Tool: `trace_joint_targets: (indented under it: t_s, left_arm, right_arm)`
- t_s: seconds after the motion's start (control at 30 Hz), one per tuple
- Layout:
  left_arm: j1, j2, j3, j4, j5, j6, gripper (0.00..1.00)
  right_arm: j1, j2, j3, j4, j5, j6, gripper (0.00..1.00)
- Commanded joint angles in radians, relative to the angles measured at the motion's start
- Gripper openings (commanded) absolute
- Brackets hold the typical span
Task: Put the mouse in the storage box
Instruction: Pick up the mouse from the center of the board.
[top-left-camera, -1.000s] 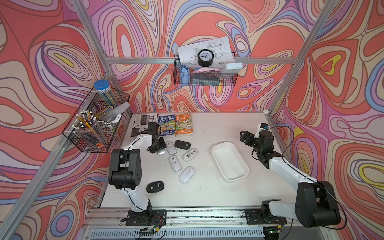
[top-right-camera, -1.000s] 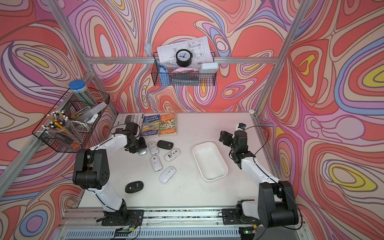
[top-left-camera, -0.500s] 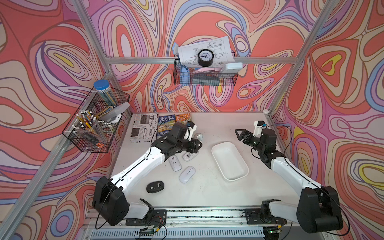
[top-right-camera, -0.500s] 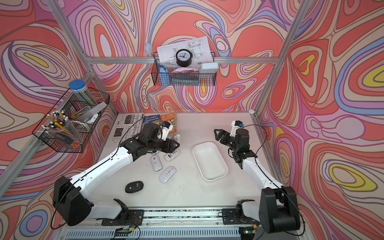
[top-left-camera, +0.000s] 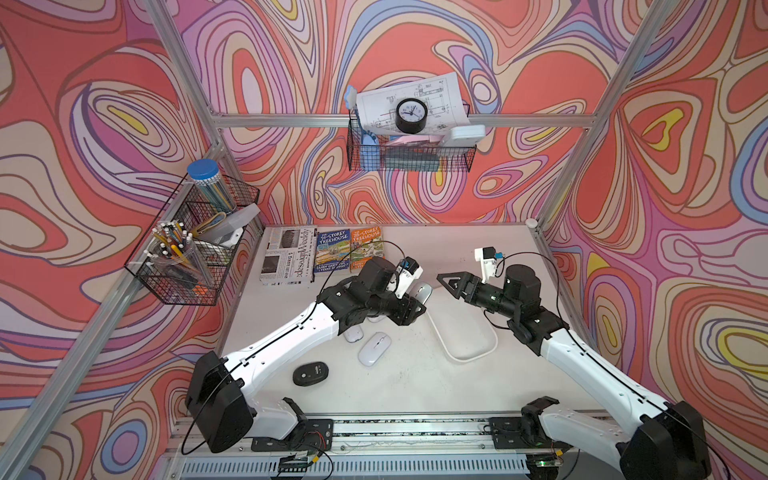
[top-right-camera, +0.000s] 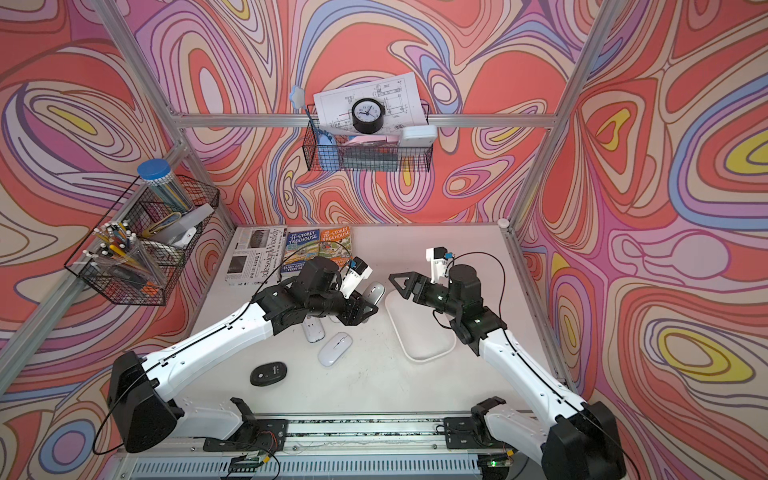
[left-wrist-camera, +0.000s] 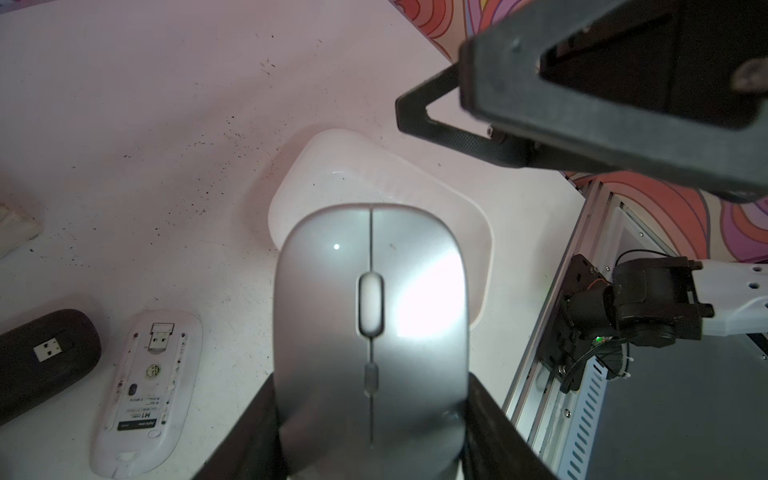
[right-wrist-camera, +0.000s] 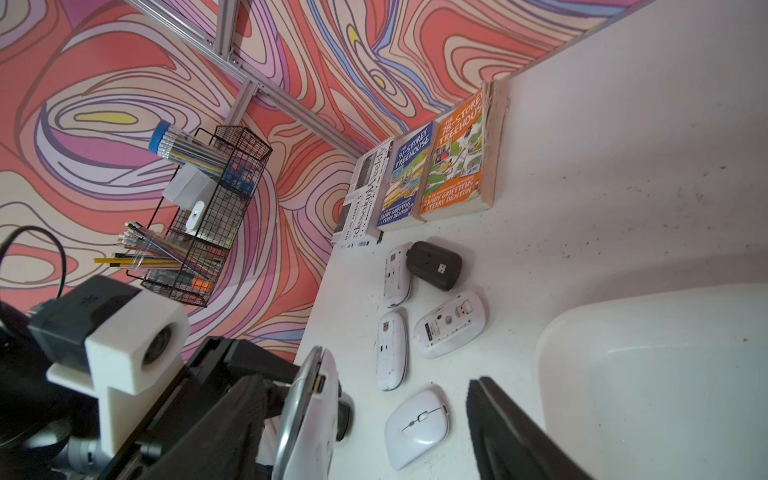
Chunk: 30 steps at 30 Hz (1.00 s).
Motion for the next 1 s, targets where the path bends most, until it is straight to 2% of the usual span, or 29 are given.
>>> trace_joint_targets:
  t_s: [0.0, 0.27, 0.67, 0.77, 0.97]
  left_arm:
    - [-0.004, -0.002, -0.007, 0.048, -0.015, 0.016, 0.3]
    - [-0.005, 0.021, -0.007, 0.062, -0.025, 0.013, 0.3]
    - [-0.004, 0.024, -0.008, 0.059, -0.04, 0.024, 0.32]
    - [-0.005, 0.027, -0.014, 0.061, -0.047, 0.025, 0.32]
    - [-0.004, 0.032, -0.021, 0.07, -0.051, 0.021, 0.33]
  right_arm:
    - [0.043, -0.003, 0.03, -0.062, 0.05, 0.052, 0.75]
    - [0.119, 0.022, 0.062, -0.064, 0.079, 0.076, 0.69]
    - [0.214, 0.151, 0.108, -0.018, 0.125, 0.117, 0.53]
    - [0.236, 0.176, 0.128, -0.013, 0.127, 0.113, 0.48]
    - [0.251, 0.204, 0.139, -0.005, 0.124, 0.109, 0.31]
